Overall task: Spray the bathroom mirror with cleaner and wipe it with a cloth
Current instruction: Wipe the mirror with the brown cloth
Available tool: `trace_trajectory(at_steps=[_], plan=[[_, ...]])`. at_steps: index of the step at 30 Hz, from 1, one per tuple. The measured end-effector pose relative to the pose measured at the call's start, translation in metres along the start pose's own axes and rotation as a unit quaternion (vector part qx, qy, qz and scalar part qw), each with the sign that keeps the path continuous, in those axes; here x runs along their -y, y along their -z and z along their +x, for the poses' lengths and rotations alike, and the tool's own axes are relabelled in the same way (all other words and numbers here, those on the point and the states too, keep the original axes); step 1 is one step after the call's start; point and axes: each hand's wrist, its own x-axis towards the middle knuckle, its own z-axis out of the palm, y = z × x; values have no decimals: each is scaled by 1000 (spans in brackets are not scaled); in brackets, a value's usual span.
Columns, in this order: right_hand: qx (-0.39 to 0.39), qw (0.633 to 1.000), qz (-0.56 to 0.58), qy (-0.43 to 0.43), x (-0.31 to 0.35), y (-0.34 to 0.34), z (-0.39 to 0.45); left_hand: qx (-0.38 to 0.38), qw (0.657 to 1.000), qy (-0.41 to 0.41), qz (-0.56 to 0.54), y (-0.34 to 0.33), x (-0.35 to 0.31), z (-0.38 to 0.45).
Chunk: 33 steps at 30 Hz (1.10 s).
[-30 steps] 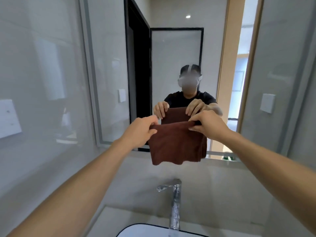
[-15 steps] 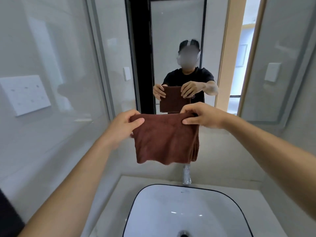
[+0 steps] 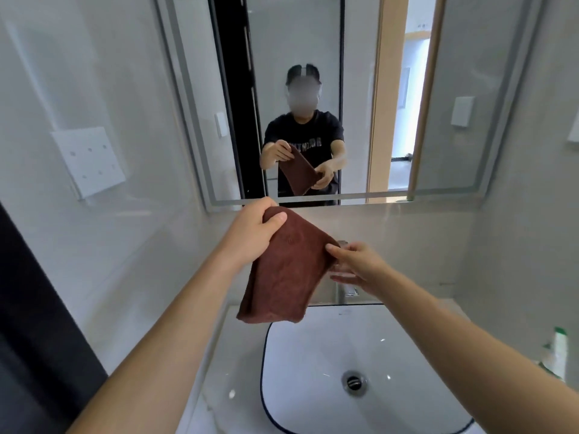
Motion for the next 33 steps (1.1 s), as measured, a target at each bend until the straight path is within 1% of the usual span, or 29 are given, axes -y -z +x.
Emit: trace_trajectory(at_steps=[1, 2, 3, 5, 6, 8, 10, 14, 16, 17, 18, 20, 22, 23, 25, 26, 28, 29, 31, 33], plan=[[-14, 999, 13, -40, -8, -4, -6, 1, 1000, 6, -11, 1, -1, -2], [-8, 997, 30, -75, -16, -7, -11, 1, 1000, 14, -26, 2, -2, -4], [18, 993, 50, -102, -24, -10, -16, 1, 999, 22, -42, 3, -2, -6], [95, 983, 84, -134, -40, -17, -22, -5, 997, 36, -75, 5, -2, -8], [125, 977, 96, -141, -47, -20, -24, -7, 995, 39, -87, 6, -2, -8], [158, 973, 98, -138, -57, -23, -26, -10, 994, 43, -98, 7, -3, -8], [167, 976, 84, -115, -65, -21, -24, -10, 993, 49, -111, 9, -4, -7], [131, 988, 54, -60, -72, -7, -23, 8, 985, 62, -163, 11, -6, -5], [129, 990, 58, -21, -66, -2, -22, 20, 983, 68, -172, 8, -5, -6], [134, 989, 63, 14, -61, 0, -21, 24, 982, 70, -175, 7, -5, -7], [151, 984, 71, 59, -54, 4, -20, 29, 981, 70, -180, 6, -4, -9], [215, 962, 104, 135, -39, 12, -16, 45, 978, 69, -193, 8, -2, -11], [258, 947, 108, 158, -22, 21, -14, 67, 976, 68, -198, 12, 1, -14], [259, 949, 96, 153, -13, 24, -13, 77, 975, 70, -195, 13, 4, -15], [238, 959, 79, 135, -3, 30, -12, 88, 977, 76, -176, 18, 11, -20], [218, 964, 65, 137, -1, 31, -10, 86, 980, 81, -160, 19, 16, -23], [157, 973, 2, 171, 2, 29, -8, 66, 987, 91, -116, 18, 31, -27], [123, 971, -53, 199, 2, 26, -8, 54, 990, 95, -91, 16, 39, -28], [69, 949, -179, 252, -2, 17, -11, 34, 992, 105, -58, 8, 58, -34], [45, 927, -249, 276, -8, 6, -18, 16, 991, 118, -58, 1, 77, -41]])
